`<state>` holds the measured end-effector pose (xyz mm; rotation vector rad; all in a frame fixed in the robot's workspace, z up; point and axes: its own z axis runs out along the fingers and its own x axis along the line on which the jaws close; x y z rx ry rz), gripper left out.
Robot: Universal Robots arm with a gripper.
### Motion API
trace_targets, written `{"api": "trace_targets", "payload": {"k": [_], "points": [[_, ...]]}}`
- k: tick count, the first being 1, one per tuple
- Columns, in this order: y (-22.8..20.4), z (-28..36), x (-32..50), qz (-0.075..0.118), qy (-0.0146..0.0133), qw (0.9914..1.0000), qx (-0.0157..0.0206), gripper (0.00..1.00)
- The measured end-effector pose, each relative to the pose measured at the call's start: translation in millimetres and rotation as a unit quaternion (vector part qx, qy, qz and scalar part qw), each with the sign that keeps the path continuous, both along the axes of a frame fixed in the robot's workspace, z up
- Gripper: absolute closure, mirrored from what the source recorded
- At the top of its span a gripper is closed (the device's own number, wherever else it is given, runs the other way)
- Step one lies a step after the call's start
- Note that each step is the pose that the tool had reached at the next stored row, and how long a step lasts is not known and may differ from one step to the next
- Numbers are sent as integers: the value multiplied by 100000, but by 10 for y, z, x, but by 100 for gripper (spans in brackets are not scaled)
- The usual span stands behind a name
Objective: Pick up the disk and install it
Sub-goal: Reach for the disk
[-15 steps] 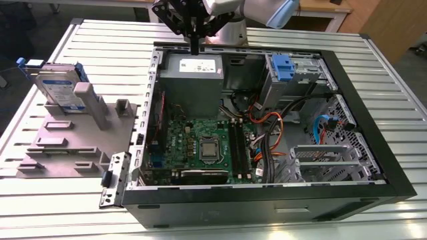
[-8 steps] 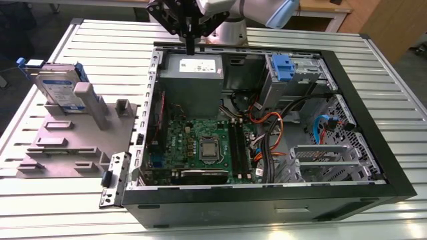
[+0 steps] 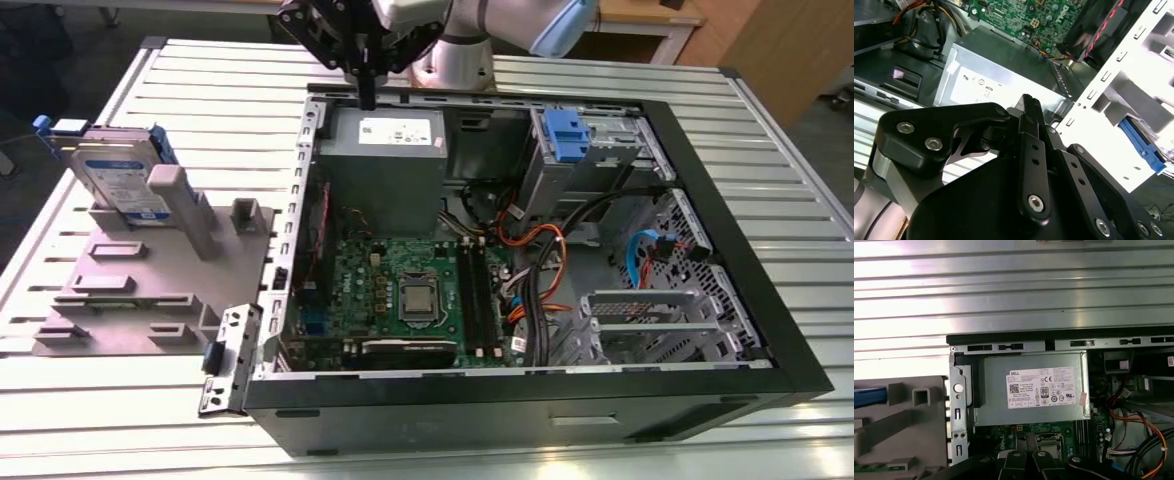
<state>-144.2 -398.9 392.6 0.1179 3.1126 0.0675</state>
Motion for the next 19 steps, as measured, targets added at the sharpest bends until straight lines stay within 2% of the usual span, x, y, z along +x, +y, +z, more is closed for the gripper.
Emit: {"api": "trace_targets", "payload": {"k": [9,19], "points": [[0,-7,-104,-7,-4,100000,3,89],[0,-10,-133,-14,-6,100000,6,89]]}}
